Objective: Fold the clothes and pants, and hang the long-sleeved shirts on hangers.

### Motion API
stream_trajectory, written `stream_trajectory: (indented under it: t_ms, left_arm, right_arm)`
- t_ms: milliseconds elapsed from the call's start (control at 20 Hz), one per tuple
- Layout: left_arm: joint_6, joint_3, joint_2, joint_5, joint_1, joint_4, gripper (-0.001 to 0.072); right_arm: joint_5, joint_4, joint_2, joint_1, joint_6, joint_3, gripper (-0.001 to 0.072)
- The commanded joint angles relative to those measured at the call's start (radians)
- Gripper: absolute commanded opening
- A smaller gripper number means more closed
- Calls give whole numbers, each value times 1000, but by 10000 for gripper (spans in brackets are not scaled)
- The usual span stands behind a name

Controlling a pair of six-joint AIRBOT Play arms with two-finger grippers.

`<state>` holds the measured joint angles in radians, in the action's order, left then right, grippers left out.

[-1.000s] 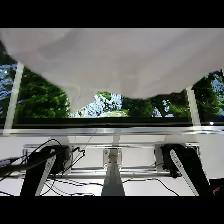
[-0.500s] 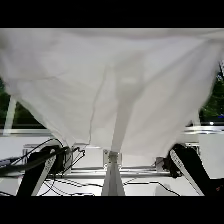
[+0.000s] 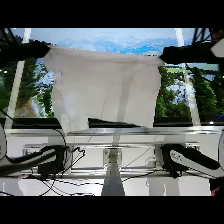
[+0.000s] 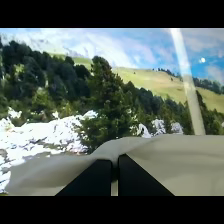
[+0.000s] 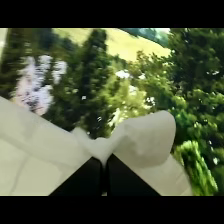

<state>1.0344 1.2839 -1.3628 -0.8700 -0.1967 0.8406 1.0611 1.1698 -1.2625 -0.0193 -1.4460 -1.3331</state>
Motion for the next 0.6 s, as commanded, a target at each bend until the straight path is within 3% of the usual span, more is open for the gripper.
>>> stream_trajectory:
  t_ms: [0, 250, 550]
  left_arm:
    - [-50, 1, -135, 45, 4, -32, 16]
    - [-84, 1, -145, 12, 6, 113, 16]
    - [-81, 0, -156, -293, 6, 294, 16]
  right_arm:
    - [-198, 14, -176, 0, -3, 24, 11]
    - [-191, 56, -226, 0, -3, 31, 12]
    - [101, 128, -230, 0, -3, 32, 11]
